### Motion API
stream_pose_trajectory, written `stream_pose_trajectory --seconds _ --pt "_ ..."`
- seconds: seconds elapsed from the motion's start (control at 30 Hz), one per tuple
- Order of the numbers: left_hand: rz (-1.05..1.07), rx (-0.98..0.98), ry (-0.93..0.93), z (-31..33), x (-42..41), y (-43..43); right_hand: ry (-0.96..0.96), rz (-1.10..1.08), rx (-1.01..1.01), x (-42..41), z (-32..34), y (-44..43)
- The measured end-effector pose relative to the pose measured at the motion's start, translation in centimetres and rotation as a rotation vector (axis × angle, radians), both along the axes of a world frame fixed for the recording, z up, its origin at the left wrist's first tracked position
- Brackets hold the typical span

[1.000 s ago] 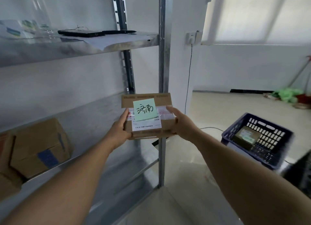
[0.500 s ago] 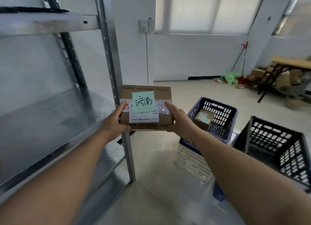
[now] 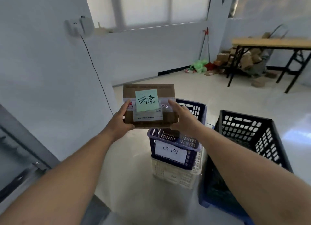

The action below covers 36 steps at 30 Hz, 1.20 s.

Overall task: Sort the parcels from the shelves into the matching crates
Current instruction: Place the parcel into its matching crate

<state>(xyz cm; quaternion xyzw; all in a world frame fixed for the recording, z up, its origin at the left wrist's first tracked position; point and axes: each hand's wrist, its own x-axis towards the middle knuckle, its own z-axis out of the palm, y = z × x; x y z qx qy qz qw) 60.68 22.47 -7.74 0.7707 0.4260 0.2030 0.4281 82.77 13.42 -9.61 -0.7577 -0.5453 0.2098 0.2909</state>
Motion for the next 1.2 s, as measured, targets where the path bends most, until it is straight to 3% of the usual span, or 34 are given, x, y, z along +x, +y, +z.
stream_pose_trajectory --seconds 0.33,0.9,1.2 --pt "-0.11 -0.011 0.047 -4.0 12.8 5.9 0.066 -0.069 -0.061 11.6 -3.0 2.7" --pt "-0.284 -0.264 0.252 -16.1 25.0 21.7 0.1 -0.247 -0.363 20.4 -13.7 14.8" --pt "-0.369 -0.373 0.477 -25.2 27.3 25.3 0.21 -0.33 -0.566 20.2 -23.2 17.3"
